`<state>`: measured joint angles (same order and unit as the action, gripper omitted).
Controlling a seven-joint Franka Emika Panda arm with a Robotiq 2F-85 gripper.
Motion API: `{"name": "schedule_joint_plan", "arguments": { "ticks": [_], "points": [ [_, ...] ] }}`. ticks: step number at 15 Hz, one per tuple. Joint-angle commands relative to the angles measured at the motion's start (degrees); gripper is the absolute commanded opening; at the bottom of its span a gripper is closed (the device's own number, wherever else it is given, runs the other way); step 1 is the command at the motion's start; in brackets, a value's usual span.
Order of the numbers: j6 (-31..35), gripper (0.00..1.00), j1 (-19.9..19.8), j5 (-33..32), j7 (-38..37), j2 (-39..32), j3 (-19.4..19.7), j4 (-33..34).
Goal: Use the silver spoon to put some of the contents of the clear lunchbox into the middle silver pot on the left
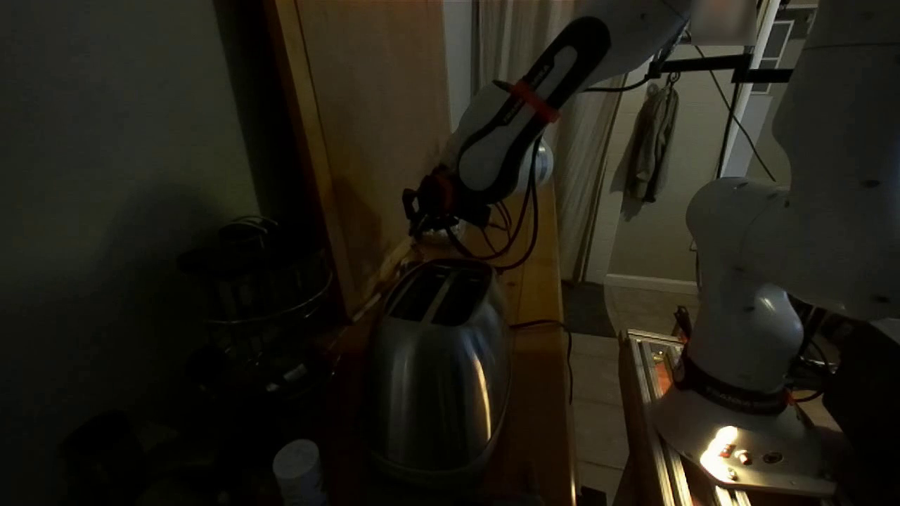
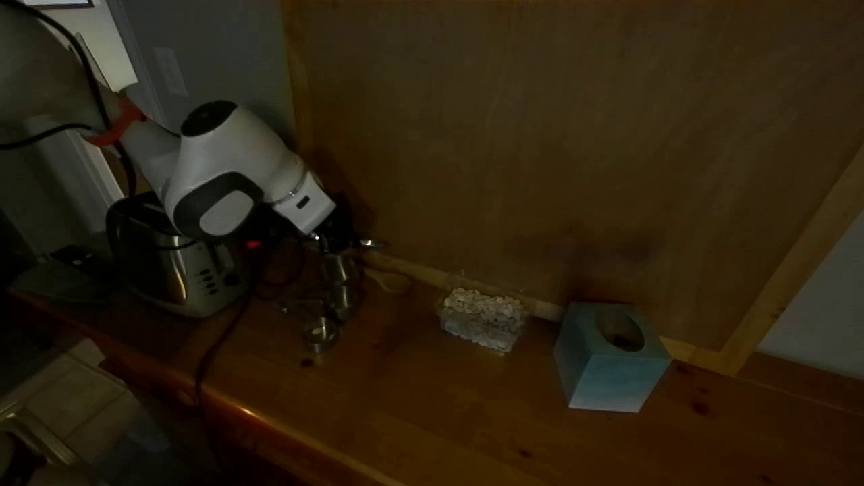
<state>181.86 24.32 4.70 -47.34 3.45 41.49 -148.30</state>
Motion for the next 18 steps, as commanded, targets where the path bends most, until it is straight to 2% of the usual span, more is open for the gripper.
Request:
{"name": "schedule_joint_plan", "arguments": {
  "ticks": [1, 6, 11, 14, 15, 16, 17, 18],
  "points": [
    [1.5, 0.02, 3.5, 3.8, 3.5, 2.4, 2.7, -1.2],
    [2.1, 0.02, 5.9, 3.7, 5.4, 1.6, 6.1, -0.2],
    [-0.4, 0.02, 4.9, 1.3, 8.8, -0.1, 7.2, 1.6],
    [-2.1, 0.02, 3.2, 0.2, 9.9, -3.8, 7.3, 3.3],
    [-2.5, 0.02, -7.5, 5.1, 14.1, -5.9, -3.6, 4.1],
    [-2.5, 0.02, -9.6, 5.4, 15.0, -7.6, -5.1, 4.9],
    [-2.1, 0.02, -4.0, 0.0, 11.2, -8.8, 2.1, 5.8],
    [-2.1, 0.02, -5.6, -0.8, 11.3, -10.0, 1.4, 6.3]
  ]
}}
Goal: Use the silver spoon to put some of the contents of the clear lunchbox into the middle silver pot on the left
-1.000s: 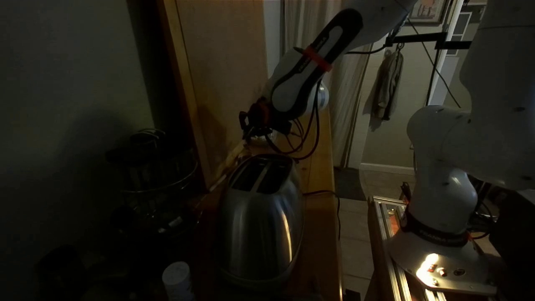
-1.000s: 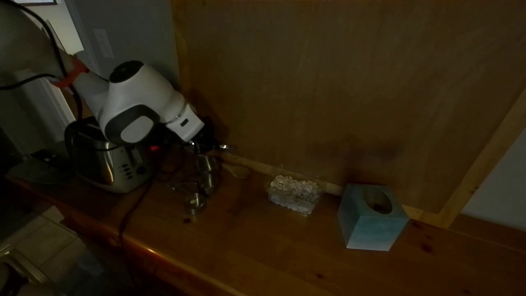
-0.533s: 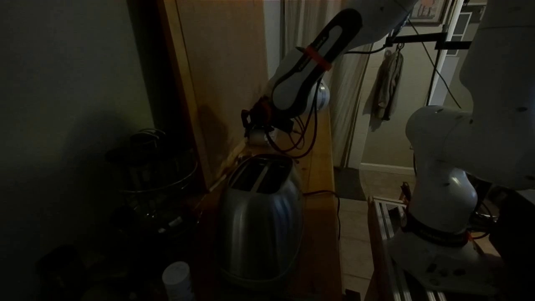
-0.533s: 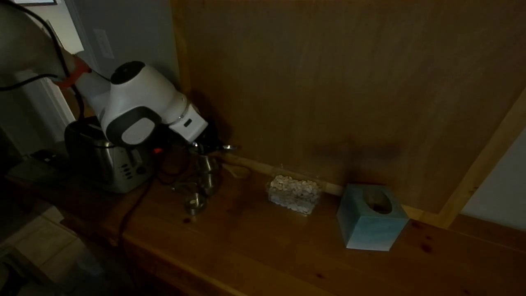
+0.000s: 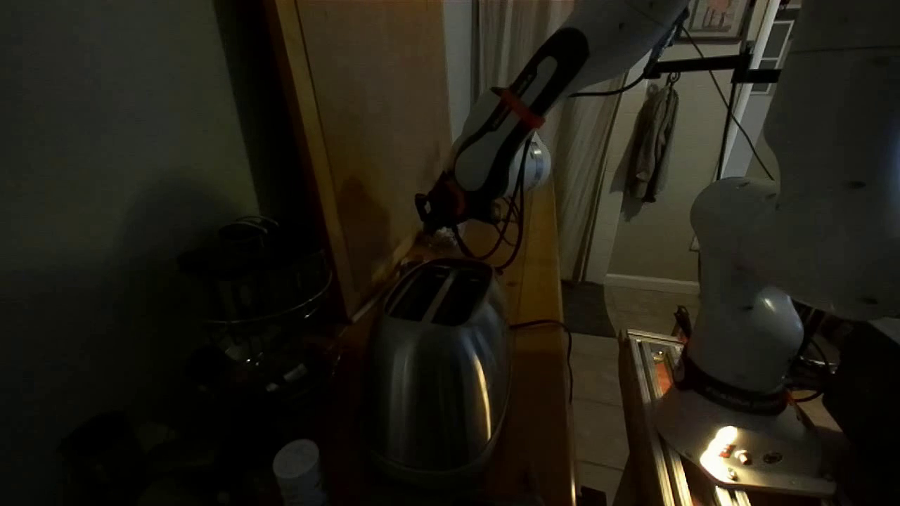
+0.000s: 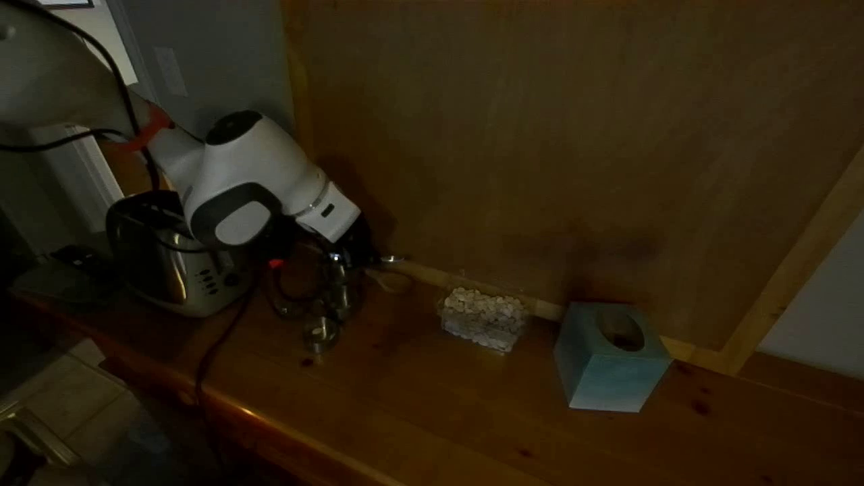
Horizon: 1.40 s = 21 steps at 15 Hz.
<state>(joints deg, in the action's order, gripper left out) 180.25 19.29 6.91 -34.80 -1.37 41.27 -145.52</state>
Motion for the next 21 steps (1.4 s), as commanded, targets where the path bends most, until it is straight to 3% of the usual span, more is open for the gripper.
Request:
{"name": "schedule_joint_plan", "arguments": {
  "ticks": [1, 7, 19, 20, 21],
  "points": [
    [-0.6, 0.02, 0.1, -3.6, -1.6, -6.5, 2.7, 4.3],
    [-4.3, 0.02, 6.7, -6.3, -4.2, -11.7, 11.3, 7.3],
    [-21.2, 0.02, 30.9, -11.8, -14.7, -19.8, 34.8, 10.7],
    [-21.4, 0.02, 32.2, -11.6, -13.9, -19.0, 35.3, 10.3],
    [-19.6, 0.1, 29.3, -10.0, -12.0, -18.0, 32.9, 9.7]
  ]
}}
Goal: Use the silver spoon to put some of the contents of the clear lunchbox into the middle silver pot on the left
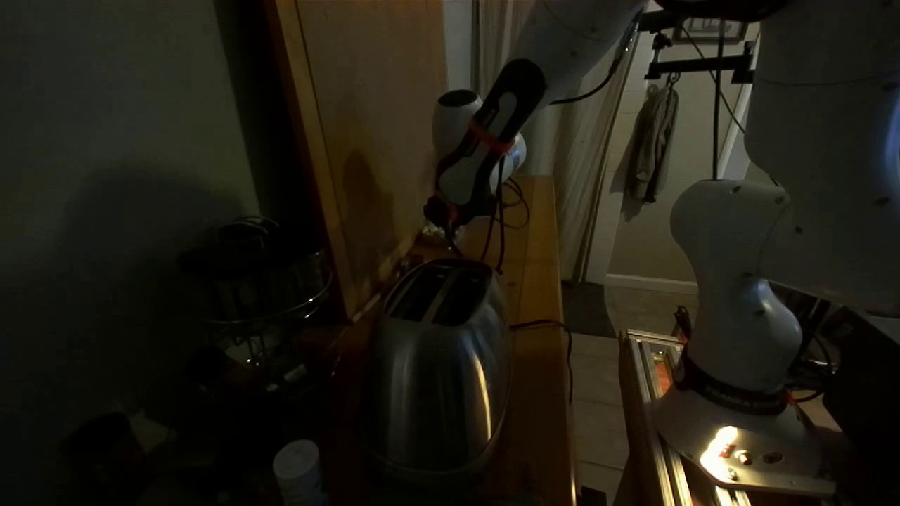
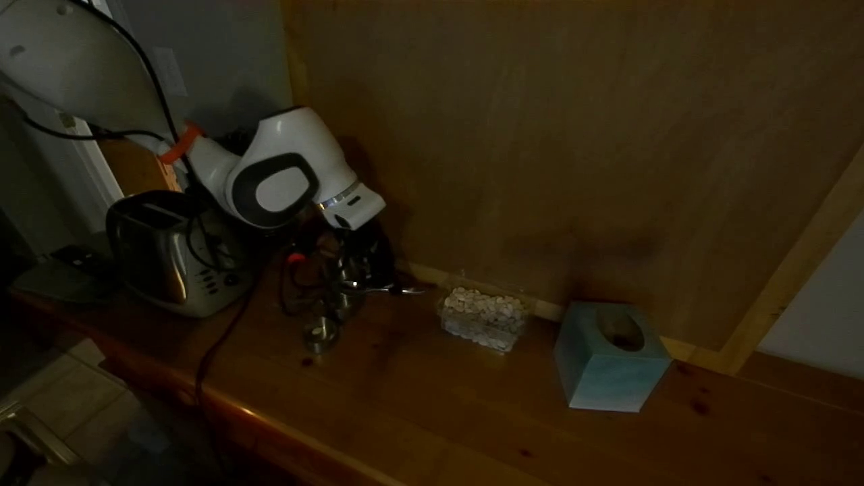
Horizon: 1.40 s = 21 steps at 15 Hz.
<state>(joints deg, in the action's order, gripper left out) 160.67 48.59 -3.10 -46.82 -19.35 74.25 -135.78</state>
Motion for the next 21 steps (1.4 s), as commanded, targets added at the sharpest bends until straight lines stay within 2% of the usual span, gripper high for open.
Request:
{"name": "schedule_joint_plan", "arguments": {
  "ticks": [1, 3, 4, 14, 17, 21],
  "points": [
    [-0.4, 0.1, 1.2, 0.0, -0.1, -0.2, 0.8, 0.0],
    [-0.7, 0.1, 2.2, 0.0, -0.3, -0.5, 1.3, 0.0],
    [-1.4, 0.02, 1.0, 0.1, -0.6, -2.2, 0.6, 0.6],
    [-9.0, 0.02, -7.5, 0.0, 0.0, -8.0, -0.8, 4.8],
    [-9.8, 0.02, -12.8, -1.0, 0.8, -7.6, -4.7, 5.6],
    [-9.0, 0.02, -20.9, -1.2, 3.1, -6.0, -11.8, 6.2]
  ]
}}
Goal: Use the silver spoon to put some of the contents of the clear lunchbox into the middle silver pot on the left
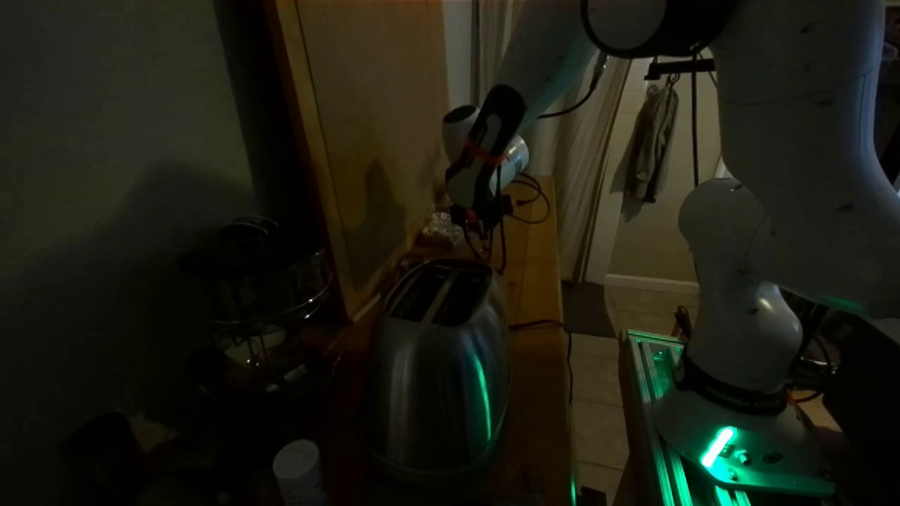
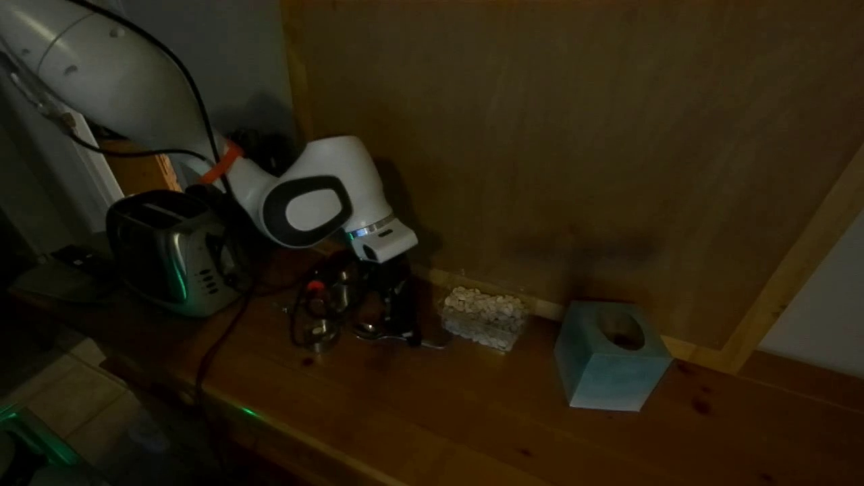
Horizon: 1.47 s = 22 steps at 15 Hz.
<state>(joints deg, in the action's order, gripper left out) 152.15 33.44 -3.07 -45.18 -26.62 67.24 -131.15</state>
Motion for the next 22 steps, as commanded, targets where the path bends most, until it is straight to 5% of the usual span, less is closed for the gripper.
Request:
{"name": "schedule_joint_plan", "arguments": {
  "ticks": [1, 7, 14, 15, 22],
  "points": [
    [-0.6, 0.02, -7.6, -1.4, 1.7, 1.5, -6.4, 2.0],
    [-1.2, 0.02, -16.7, -2.0, 2.4, 1.4, -14.3, 4.1],
    [-2.3, 0.02, -22.6, -3.4, 2.8, 2.5, -19.4, 4.9],
    [-2.4, 0.35, -23.1, -3.7, 2.6, 2.8, -19.8, 4.9],
    [-3.3, 0.77, -24.6, -7.6, 2.1, 6.4, -20.1, 5.0]
  ]
}}
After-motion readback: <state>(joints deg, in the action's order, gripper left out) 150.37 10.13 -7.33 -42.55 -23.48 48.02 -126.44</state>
